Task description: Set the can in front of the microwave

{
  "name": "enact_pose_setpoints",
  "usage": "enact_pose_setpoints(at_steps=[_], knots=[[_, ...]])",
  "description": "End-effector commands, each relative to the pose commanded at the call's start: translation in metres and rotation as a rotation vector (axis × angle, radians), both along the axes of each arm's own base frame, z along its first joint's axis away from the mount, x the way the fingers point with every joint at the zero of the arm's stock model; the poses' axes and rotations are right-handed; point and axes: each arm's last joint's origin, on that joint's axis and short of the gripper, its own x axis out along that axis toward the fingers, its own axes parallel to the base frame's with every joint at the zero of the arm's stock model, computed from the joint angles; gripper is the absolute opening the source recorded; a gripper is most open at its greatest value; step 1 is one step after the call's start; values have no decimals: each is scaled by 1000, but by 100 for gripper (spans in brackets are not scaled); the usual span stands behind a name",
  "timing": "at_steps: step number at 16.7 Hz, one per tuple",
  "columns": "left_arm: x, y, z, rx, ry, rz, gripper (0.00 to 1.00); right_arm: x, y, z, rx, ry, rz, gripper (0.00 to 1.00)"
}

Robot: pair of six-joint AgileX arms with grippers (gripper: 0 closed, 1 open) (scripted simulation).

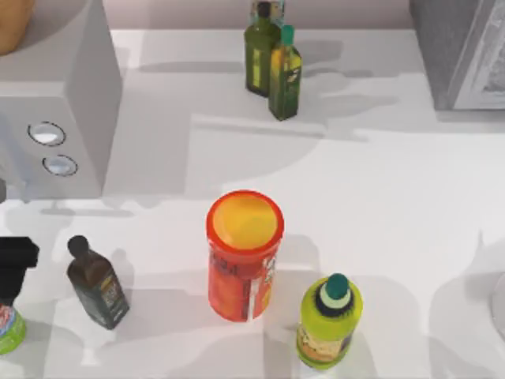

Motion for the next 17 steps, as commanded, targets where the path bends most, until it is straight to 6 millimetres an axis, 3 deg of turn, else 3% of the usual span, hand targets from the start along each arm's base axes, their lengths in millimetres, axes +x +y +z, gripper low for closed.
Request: enact_pose_setpoints(at_steps=[9,17], knots=[[0,0,1,0,1,-1,100,0,0,0,0,0,0,100],[0,0,40,0,0,0,100,0,0,0,0,0,0,100]])
